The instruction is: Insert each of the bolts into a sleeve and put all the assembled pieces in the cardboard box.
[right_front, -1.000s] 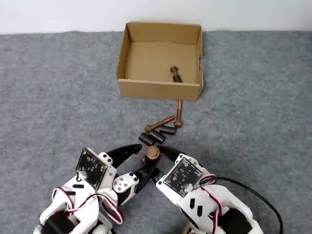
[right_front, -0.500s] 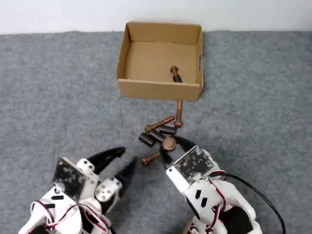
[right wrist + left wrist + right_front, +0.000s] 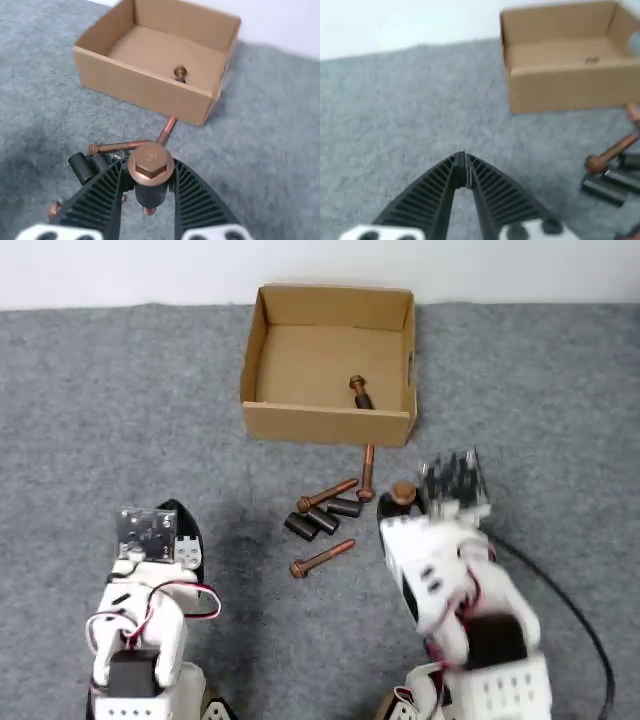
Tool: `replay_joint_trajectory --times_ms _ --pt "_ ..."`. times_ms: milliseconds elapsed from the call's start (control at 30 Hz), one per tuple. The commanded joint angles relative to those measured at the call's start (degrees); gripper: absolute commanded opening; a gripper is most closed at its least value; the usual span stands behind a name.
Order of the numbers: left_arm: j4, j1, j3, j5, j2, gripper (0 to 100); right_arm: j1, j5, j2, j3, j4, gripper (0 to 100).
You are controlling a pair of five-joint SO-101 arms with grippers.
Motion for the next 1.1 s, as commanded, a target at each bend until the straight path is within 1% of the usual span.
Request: replay_joint_trajectory --times_ms 0,133,233,300,467,533,667,867,1000,1067 --pt "-3.5 -0.6 4.0 -1.7 -0.6 0 1.5 -4.9 15.3 -13.7 -2.8 0.9" --pt "-2.6 -0.9 4.8 -1.4 -0.5 0 2.9 -7.6 30.7 -25.8 -7.8 0.9" --pt "-2.5 -0.6 4.8 -1.3 -0.3 0 3.2 -7.7 41.9 -34.9 -12.3 0.9" --pt "-1.0 -0.5 4.8 -0.8 -0.3 0 3.2 -7.7 49.5 -41.1 -15.3 0.9" --pt "5.0 -0.8 4.8 4.4 -0.5 0 3.2 -7.4 67.9 -55.8 -20.4 0.9" --pt "3.7 -1.3 4.8 6.0 -0.3 0 3.2 -7.4 75.1 -61.9 -21.1 0.9" --pt "3.5 -2.1 4.8 8.7 -0.3 0 3.0 -7.4 89.0 -74.4 -21.1 0.9" --pt "5.6 -2.1 4.8 9.0 -0.3 0 2.9 -7.3 106.9 -90.4 -19.8 0.9" --pt "5.6 -2.1 4.8 9.0 -0.3 0 1.6 -7.3 114.8 -98.9 -13.1 0.9" --pt "5.6 -2.1 4.8 9.0 -0.3 0 0.8 -5.8 118.0 -102.5 -9.4 1.2"
